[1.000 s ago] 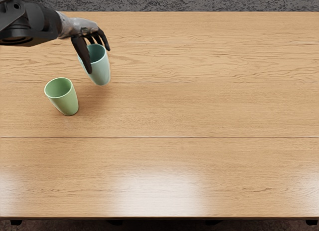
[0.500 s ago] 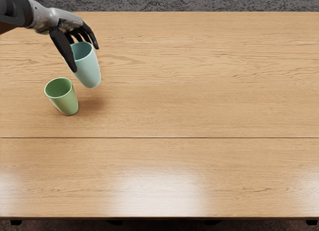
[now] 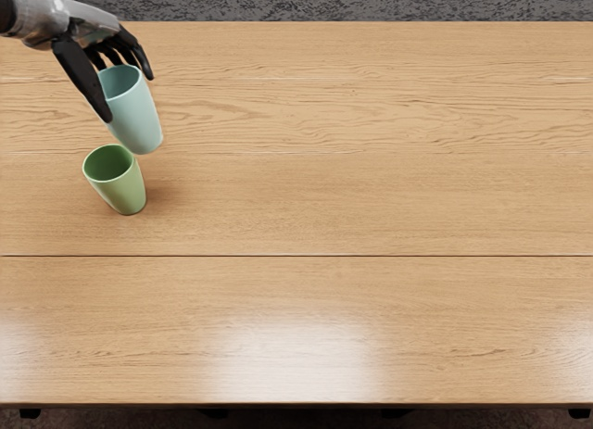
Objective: Pick up cup and place in cup with left hand
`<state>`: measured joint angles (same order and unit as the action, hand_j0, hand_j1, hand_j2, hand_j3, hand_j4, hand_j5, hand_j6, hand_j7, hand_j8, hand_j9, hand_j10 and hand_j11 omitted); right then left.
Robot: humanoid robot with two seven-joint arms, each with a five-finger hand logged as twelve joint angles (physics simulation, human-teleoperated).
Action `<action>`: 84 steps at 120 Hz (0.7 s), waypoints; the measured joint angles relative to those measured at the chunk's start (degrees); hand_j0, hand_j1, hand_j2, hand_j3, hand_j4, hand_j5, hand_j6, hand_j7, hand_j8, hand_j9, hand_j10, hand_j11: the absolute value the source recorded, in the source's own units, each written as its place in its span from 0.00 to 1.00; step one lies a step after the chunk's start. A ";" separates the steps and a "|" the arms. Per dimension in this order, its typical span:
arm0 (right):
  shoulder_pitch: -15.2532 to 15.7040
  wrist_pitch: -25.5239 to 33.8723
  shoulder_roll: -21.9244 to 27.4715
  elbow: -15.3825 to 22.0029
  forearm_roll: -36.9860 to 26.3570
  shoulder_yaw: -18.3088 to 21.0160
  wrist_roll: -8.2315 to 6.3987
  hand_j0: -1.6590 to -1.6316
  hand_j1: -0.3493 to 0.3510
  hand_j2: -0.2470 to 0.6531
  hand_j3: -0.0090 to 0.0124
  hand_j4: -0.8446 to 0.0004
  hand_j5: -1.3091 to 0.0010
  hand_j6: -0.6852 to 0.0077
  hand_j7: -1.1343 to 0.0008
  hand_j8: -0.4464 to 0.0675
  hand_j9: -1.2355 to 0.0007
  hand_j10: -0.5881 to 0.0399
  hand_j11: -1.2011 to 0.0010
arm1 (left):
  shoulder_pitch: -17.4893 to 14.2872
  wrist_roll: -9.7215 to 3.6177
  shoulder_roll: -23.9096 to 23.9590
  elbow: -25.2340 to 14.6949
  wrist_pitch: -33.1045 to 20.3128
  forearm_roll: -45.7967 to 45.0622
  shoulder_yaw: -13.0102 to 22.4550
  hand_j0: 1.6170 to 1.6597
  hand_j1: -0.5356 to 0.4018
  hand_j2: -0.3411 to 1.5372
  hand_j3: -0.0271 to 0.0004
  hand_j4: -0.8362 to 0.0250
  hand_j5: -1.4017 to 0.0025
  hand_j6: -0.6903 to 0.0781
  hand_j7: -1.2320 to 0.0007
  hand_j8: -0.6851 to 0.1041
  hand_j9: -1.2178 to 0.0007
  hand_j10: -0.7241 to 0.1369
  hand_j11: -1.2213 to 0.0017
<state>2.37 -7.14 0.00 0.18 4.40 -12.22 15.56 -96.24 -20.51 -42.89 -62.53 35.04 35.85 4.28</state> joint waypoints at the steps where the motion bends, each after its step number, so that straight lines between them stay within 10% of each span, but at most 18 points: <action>1: 0.00 0.00 0.00 0.00 0.00 0.00 0.00 0.04 0.00 0.27 0.42 1.00 1.00 0.99 1.00 0.87 1.00 0.94 1.00 | 0.00 -0.02 0.00 0.00 0.00 0.01 0.05 0.92 0.42 0.29 0.99 0.43 0.53 0.47 0.47 0.50 0.47 0.35 0.47; 84: 0.00 0.00 0.00 0.00 0.00 0.00 0.00 0.04 0.00 0.27 0.42 1.00 1.00 0.99 1.00 0.87 1.00 0.94 1.00 | -0.10 -0.40 -2.02 0.52 0.06 0.60 4.89 0.91 0.43 0.28 0.99 0.43 0.53 0.47 0.47 0.50 0.47 0.36 0.47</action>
<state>2.37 -7.14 0.00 0.18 4.40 -12.22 15.56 -96.34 -20.92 -44.91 -62.02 35.10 36.45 9.17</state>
